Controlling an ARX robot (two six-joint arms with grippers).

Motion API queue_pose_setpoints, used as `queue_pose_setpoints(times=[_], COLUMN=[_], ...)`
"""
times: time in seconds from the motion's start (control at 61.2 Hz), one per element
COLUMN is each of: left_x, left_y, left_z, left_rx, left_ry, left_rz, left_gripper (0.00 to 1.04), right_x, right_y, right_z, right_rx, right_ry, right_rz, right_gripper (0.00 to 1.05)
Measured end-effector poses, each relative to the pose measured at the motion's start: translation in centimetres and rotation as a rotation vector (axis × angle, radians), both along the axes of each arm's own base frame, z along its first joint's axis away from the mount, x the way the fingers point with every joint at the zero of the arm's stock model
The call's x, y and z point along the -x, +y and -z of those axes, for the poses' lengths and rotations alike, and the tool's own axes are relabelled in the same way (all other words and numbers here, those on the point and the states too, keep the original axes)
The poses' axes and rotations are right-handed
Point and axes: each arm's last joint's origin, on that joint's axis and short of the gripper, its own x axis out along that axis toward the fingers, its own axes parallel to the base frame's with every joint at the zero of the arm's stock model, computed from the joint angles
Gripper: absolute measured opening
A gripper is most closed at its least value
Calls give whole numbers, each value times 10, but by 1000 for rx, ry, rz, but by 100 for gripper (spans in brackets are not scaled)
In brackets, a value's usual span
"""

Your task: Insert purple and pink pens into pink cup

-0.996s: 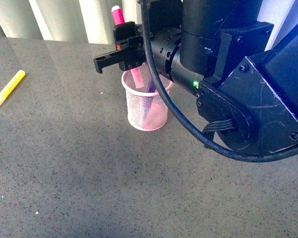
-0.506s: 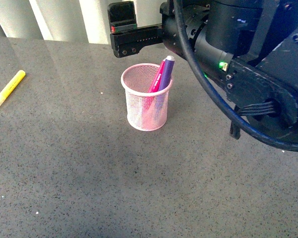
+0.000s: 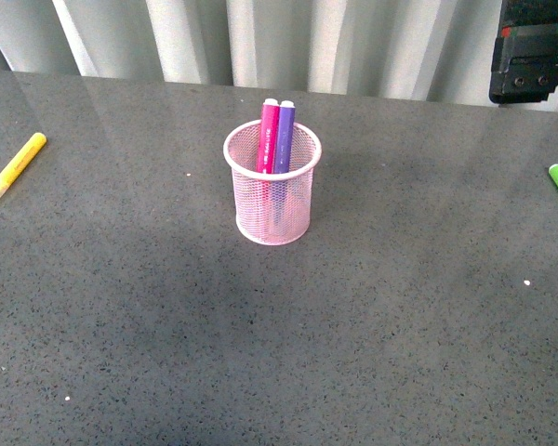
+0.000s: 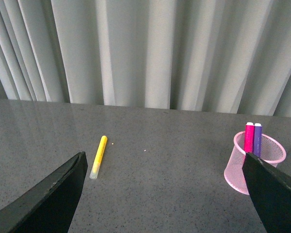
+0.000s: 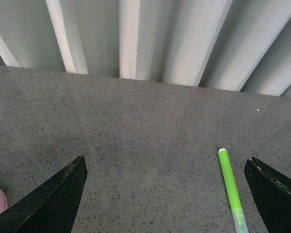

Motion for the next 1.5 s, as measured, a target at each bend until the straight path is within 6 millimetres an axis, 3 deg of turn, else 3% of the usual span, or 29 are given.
queue_pose_setpoints(times=[0.065, 0.147, 0.196, 0.31, 0.441, 0.588, 1.045, 1.502], left_x=[0, 0, 0, 0, 0, 0, 0, 0], left_y=[0, 0, 0, 0, 0, 0, 0, 0], left_z=[0, 0, 0, 0, 0, 0, 0, 0], left_rx=[0, 0, 0, 0, 0, 0, 0, 0], left_ry=[-1, 0, -1, -1, -1, -1, -1, -1], left_rz=[1, -1, -3, -2, 0, -1, -1, -1], left_gripper=[98, 98, 98, 98, 98, 98, 98, 98], right_x=[0, 6, 22, 46, 70, 90, 136, 159], right_y=[1, -3, -12, -30, -46, -53, -78, -79], right_z=[0, 7, 10, 5, 17, 15, 14, 6], right_rx=[2, -46, -78, -95, -87, -90, -88, -88], right_ry=[-3, -172, -284, -376, -347, -354, -356, -382], right_rz=[-14, -37, -53, -36, -23, -37, -21, -26], right_gripper=[98, 85, 72, 52, 27, 3, 3, 3])
